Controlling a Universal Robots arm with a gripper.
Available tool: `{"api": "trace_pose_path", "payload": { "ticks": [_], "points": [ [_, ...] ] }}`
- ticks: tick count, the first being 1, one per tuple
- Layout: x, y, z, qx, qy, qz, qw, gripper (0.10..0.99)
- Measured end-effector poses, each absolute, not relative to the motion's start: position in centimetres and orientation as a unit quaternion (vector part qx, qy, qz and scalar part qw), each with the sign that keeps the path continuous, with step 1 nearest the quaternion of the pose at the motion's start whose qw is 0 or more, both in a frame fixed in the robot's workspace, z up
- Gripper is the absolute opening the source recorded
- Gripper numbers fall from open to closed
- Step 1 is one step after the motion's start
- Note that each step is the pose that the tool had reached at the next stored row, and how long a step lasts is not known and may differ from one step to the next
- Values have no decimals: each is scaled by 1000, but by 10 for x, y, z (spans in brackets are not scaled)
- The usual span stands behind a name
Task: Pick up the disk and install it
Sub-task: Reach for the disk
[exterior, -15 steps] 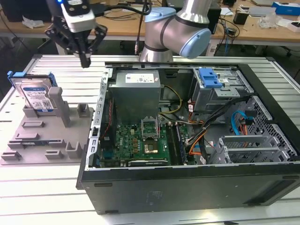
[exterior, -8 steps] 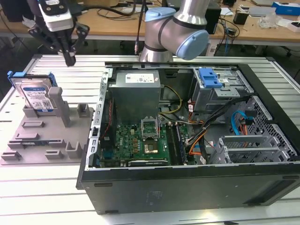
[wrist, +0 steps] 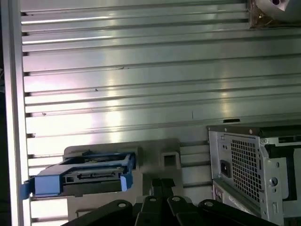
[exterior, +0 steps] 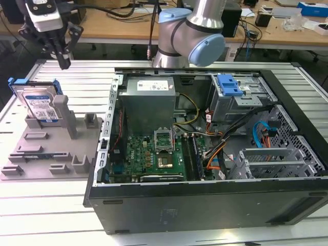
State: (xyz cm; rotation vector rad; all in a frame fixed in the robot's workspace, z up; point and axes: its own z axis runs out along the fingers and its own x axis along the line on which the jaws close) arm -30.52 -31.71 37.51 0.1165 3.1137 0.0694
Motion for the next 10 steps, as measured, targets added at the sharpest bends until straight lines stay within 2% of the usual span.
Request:
{"api": "trace_pose_path", "payload": {
  "ticks": [10],
  "points": [
    [-351,-299,370,37,999,22,12,106]
  ]
}}
